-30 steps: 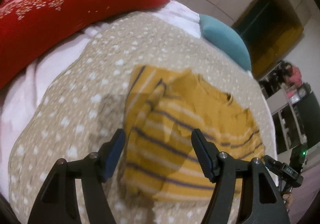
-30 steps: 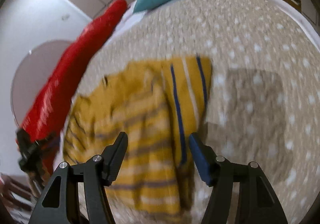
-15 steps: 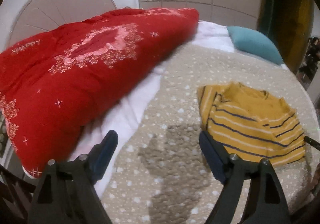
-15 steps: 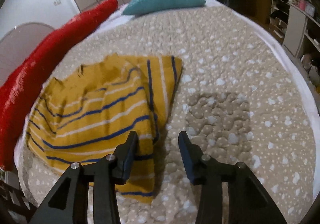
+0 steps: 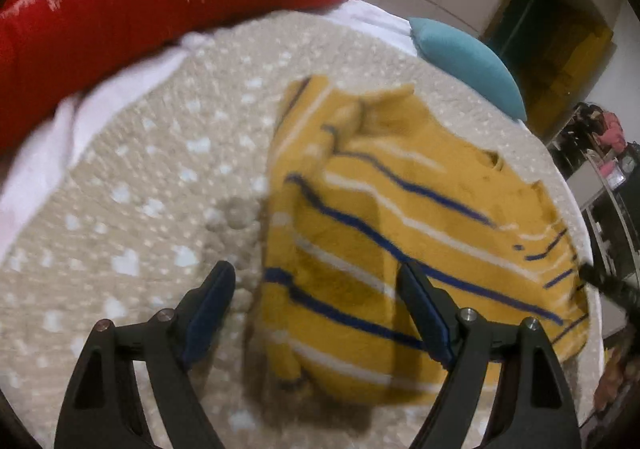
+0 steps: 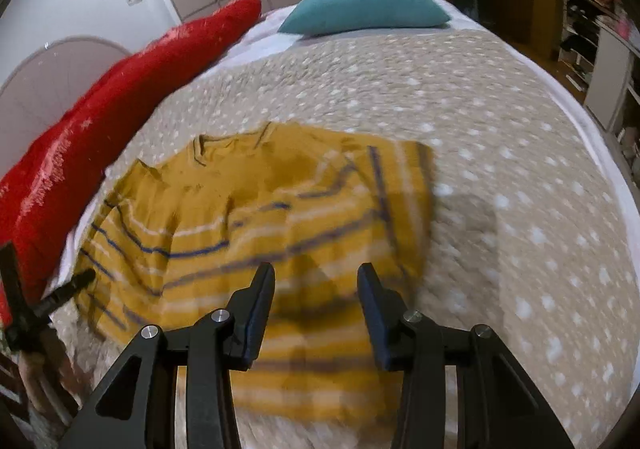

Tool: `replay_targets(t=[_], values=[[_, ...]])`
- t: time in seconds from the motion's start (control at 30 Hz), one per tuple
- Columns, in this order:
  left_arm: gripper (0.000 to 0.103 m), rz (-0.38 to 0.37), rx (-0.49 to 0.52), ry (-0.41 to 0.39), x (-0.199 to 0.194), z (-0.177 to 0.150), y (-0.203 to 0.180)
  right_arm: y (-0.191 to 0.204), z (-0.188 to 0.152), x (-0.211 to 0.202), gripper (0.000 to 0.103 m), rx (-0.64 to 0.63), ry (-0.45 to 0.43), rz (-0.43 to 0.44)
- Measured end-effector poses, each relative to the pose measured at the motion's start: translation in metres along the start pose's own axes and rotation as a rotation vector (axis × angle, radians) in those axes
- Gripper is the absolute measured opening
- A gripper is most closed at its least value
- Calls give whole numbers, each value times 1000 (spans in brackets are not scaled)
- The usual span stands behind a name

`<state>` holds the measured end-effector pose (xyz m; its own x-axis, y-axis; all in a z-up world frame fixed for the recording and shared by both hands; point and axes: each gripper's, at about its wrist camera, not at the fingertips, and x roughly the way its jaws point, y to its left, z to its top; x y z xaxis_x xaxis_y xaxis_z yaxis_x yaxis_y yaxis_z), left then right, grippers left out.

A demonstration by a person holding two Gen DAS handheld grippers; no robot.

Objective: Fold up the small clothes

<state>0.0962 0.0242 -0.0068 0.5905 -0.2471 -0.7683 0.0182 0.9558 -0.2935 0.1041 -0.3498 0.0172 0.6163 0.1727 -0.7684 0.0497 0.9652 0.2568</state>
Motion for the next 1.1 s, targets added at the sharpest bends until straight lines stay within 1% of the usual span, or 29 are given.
replay_targets(t=[0.1, 0.17, 0.2, 0.27, 0.3, 0.37, 0.43, 0.47, 0.53, 0.6, 0.67, 0.73, 0.77, 0.8, 0.9, 0.93, 1.0, 1.07, 1.1], values=[[83, -28, 25, -18, -2, -2, 1, 25, 28, 44, 46, -36, 44, -18], [83, -19, 68, -21, -6, 0, 3, 37, 45, 68, 45, -74, 50, -64], [83, -22, 73, -20, -7, 1, 7, 41, 56, 88, 45, -89, 79, -95], [83, -68, 38, -8, -10, 3, 20, 43, 68, 110, 50, -88, 111, -144], [83, -88, 8, -8, -12, 6, 29, 43, 74, 119, 54, -88, 117, -171], [83, -121, -62, -24, -20, 10, 49, 50, 84, 124, 56, -101, 130, -225], [83, -124, -133, -69, -33, 14, 70, 65, 88, 118, 56, -147, 121, -296], [83, -121, -158, -92, -39, 16, 79, 75, 87, 108, 56, -169, 92, -304], [83, -122, -213, -132, -51, 18, 97, 98, 82, 88, 56, -194, 44, -240], [83, -120, -274, -160, -58, 17, 116, 130, 68, 67, 56, -220, 32, -99], [83, -122, -322, -165, -61, 15, 131, 174, 45, 50, 56, -290, 56, 70], [83, -127, -347, -163, -62, 14, 139, 212, 21, 42, 56, -383, 82, 182], [83, -125, -353, -162, -62, 13, 142, 236, 4, 37, 56, -453, 93, 232], [83, -120, -355, -162, -63, 11, 144, 256, -12, 36, 56, -512, 97, 256], [83, -111, -366, -168, -67, 9, 155, 296, -55, 35, 56, -670, 101, 269], [83, -108, -374, -171, -69, 7, 159, 304, -67, 37, 56, -717, 101, 257], [83, -106, -388, -177, -72, 3, 165, 320, -86, 47, 56, -796, 97, 194], [82, -108, -405, -182, -74, 1, 171, 326, -96, 60, 36, -843, 73, 95], [83, -107, -414, -186, -75, 0, 173, 327, -98, 68, 17, -842, 72, 63]])
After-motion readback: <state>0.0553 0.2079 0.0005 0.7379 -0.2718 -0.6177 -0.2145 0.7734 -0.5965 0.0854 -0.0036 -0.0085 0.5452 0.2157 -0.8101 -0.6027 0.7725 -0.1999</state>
